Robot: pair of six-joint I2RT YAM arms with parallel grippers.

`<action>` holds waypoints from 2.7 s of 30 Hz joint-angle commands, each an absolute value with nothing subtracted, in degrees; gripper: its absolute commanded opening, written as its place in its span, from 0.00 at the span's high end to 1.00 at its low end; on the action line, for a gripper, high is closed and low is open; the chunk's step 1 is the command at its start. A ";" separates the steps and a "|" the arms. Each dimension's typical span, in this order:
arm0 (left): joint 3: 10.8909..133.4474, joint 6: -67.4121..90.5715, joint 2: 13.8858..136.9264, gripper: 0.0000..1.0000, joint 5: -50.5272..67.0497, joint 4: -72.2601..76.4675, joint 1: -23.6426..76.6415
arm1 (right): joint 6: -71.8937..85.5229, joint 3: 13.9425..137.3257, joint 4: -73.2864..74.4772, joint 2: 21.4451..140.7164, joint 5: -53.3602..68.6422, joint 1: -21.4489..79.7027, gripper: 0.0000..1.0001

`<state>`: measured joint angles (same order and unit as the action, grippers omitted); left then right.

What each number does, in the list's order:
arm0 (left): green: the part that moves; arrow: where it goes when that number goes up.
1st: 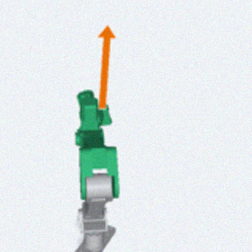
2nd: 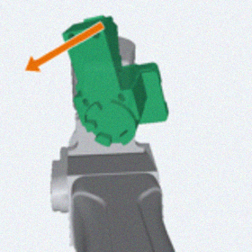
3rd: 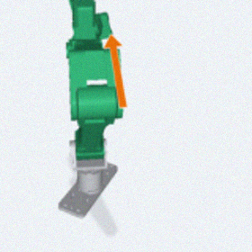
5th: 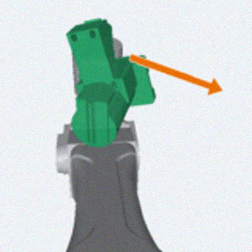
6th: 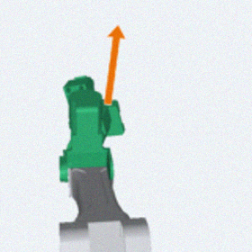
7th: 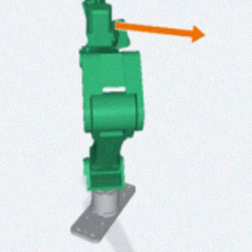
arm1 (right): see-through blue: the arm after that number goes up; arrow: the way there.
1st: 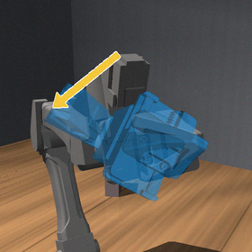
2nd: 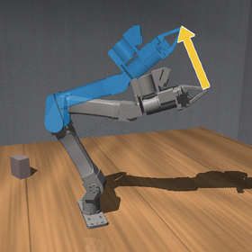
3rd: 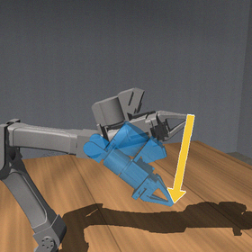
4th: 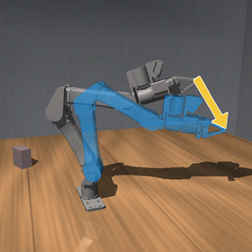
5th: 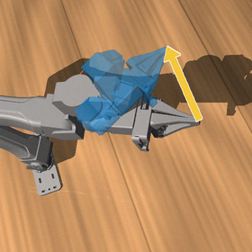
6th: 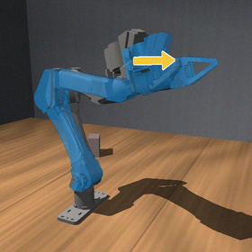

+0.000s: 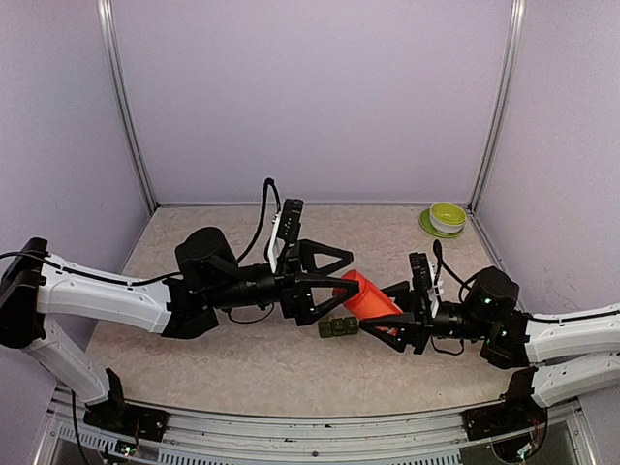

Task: Sort the pills into containers
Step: Unscrew the lid of the pill bottle from the pill bottle, then place the lid of the pill bottle at the center of the board.

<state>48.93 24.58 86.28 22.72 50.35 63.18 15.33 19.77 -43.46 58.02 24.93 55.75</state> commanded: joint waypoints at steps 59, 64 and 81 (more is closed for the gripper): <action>46.87 28.89 81.91 0.60 9.28 47.94 66.40 | 8.59 17.90 -45.37 54.78 18.67 55.72 0.85; 46.72 27.02 81.42 0.59 4.94 43.01 66.42 | 7.86 16.73 -44.82 52.24 18.09 55.75 0.84; 35.85 21.83 78.50 0.59 -11.98 33.00 63.69 | 7.43 16.00 -37.27 42.03 15.77 55.73 0.83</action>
<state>37.74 23.99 79.85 -6.07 35.53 64.42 7.31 16.60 -38.06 43.35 16.36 56.12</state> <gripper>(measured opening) 0.528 0.534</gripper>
